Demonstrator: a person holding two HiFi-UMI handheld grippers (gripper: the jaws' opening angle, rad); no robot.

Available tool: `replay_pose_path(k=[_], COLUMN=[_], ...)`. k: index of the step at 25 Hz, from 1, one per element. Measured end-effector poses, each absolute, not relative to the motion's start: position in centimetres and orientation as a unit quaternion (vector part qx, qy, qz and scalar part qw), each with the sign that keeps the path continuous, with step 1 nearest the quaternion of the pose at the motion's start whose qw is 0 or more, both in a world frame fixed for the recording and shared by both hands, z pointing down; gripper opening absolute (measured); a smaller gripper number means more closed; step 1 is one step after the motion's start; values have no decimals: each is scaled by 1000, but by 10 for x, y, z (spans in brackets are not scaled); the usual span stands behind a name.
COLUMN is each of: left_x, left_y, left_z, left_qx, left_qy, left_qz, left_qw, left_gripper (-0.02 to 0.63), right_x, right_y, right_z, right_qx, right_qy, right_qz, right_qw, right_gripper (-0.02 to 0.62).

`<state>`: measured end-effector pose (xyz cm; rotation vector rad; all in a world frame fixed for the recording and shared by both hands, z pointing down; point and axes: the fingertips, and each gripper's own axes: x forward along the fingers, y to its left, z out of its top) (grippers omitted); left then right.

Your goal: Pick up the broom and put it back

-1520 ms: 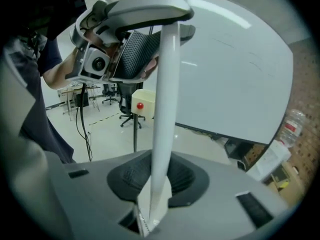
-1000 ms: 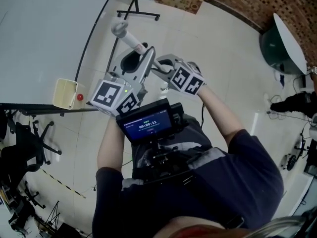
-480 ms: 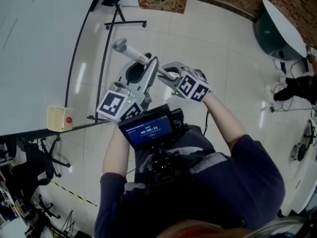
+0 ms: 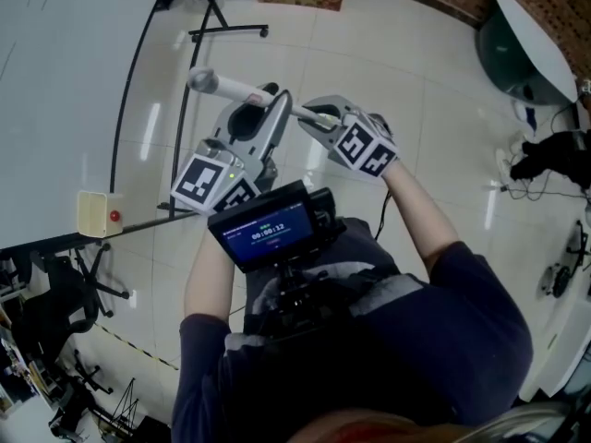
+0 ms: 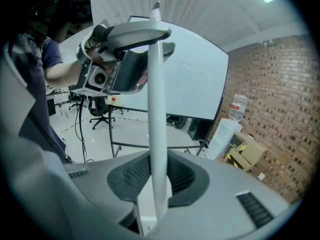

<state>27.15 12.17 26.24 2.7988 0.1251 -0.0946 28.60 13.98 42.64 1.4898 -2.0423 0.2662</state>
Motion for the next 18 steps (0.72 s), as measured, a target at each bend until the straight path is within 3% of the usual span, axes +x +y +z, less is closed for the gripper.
replay_pose_path(k=[4, 9, 13, 18], left_x=[314, 289, 284, 274], left_y=[156, 145, 136, 129], left_z=[260, 258, 260, 254], left_qx=[985, 985, 972, 981], left_qy=[49, 29, 23, -11], left_qz=[-32, -37, -50, -55], left_qw=[163, 167, 227, 184], left_gripper=[87, 87, 101, 92], right_x=[333, 310, 311, 304], right_y=[170, 159, 152, 134], right_z=[422, 418, 419, 414], right_qx=[575, 560, 547, 521], right_qy=[-759, -771, -778, -796], right_qz=[93, 82, 75, 51], right_qw=[292, 290, 300, 303], right_gripper=[95, 95, 97, 96])
